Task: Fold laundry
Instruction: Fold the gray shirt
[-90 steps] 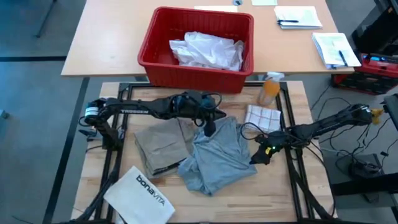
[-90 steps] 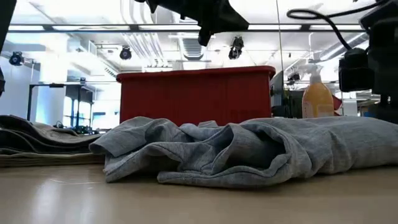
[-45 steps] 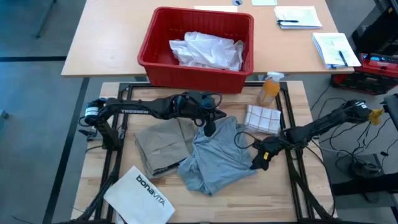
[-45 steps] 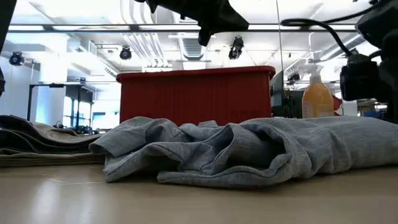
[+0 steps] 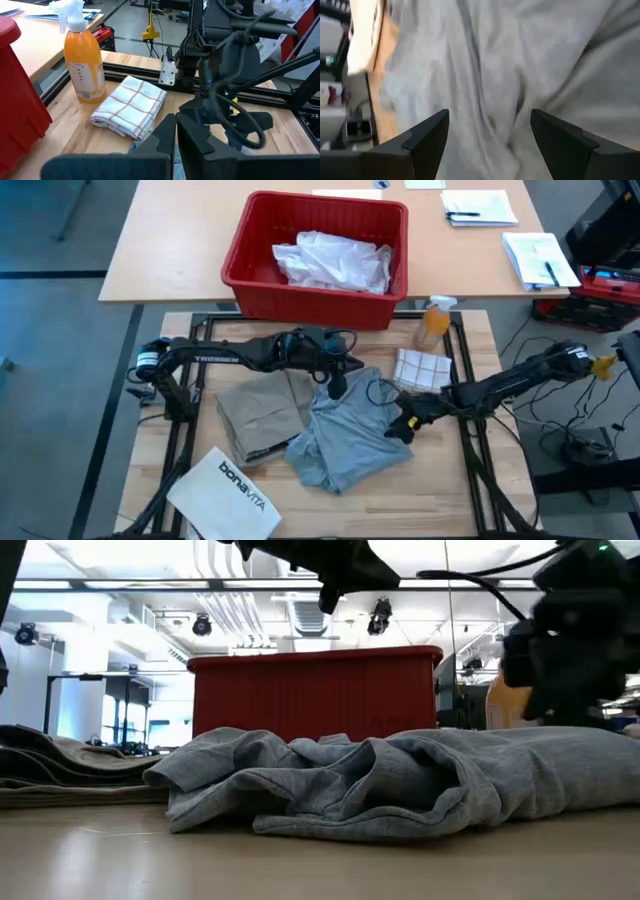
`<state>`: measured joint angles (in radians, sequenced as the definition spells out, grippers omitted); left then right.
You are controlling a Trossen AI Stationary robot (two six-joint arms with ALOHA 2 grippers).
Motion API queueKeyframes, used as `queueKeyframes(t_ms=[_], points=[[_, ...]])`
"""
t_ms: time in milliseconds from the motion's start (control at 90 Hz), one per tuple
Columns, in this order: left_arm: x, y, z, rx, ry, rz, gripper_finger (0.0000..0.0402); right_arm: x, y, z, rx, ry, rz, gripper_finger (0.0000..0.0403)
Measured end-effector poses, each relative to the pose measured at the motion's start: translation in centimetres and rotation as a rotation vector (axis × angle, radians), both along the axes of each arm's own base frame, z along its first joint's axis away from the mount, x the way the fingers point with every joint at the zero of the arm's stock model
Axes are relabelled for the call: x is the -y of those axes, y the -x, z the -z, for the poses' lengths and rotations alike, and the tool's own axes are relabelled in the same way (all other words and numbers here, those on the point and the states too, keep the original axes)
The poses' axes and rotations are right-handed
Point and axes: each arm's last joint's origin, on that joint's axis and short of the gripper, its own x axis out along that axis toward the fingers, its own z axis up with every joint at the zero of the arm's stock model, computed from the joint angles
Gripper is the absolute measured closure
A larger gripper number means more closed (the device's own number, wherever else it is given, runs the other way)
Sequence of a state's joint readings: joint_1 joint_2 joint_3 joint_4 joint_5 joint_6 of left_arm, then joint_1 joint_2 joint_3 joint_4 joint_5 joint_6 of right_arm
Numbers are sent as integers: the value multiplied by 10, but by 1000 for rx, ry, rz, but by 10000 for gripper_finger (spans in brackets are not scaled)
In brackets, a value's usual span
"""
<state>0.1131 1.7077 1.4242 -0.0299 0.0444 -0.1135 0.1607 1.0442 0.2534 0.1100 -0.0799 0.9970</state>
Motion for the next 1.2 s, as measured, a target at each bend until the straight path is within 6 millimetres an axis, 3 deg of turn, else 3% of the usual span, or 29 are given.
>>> queueKeyframes(t_ms=[222,367,556,711,933,1056,1200], points=[[0,0,0,0,0,0,402,20,-17,-24,58,122,146,176],[0,0,0,-3,0,-1,402,36,-22,-15,-116,145,211,205],[0,0,0,-3,0,-1,402,36,-31,-4,-136,99,121,214],[0,0,0,0,0,-1,402,35,-34,-4,-116,73,89,185],[0,0,0,1,0,-1,402,34,-31,-8,-111,47,59,97],[0,0,0,1,0,0,402,26,-19,-16,-139,-23,-16,60],[0,0,0,2,0,0,402,5,4,-22,-219,-52,-114,56]])
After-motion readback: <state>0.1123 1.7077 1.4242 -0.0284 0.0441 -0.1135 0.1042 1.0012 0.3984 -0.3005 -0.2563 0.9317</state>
